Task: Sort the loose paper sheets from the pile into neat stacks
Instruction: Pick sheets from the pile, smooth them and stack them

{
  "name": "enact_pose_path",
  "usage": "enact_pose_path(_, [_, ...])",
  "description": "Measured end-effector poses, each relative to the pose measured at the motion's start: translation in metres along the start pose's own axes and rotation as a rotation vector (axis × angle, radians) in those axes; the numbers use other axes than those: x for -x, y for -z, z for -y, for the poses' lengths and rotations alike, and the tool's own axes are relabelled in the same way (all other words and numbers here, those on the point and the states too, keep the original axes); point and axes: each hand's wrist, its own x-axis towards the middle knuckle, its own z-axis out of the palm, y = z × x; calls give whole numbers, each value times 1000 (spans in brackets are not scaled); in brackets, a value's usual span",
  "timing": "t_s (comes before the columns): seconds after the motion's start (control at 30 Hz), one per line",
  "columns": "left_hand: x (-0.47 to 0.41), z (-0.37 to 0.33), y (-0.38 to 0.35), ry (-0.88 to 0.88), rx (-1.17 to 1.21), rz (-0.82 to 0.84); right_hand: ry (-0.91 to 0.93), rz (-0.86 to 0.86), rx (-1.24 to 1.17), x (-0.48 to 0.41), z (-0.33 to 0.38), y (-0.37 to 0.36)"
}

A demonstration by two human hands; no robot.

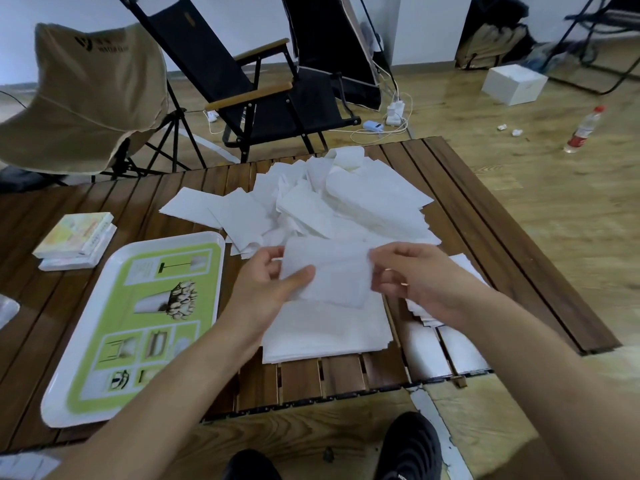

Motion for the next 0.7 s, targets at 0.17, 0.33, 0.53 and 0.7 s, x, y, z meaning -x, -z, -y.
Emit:
enact_pose_path(0.17, [11, 11, -19, 1, -120, 161, -49, -96, 36, -3, -5, 41])
enact_pose_path(0.33, [10, 9, -30, -14, -109, 237, -140, 150, 204, -4, -17, 30])
enact_pose_path(0.53, [11, 3, -30, -65, 74, 309, -185, 319, -19, -3, -14, 11])
enact_pose_path(0.7, [1, 16, -22, -172, -360, 265, 2, -62, 421, -8, -20, 35])
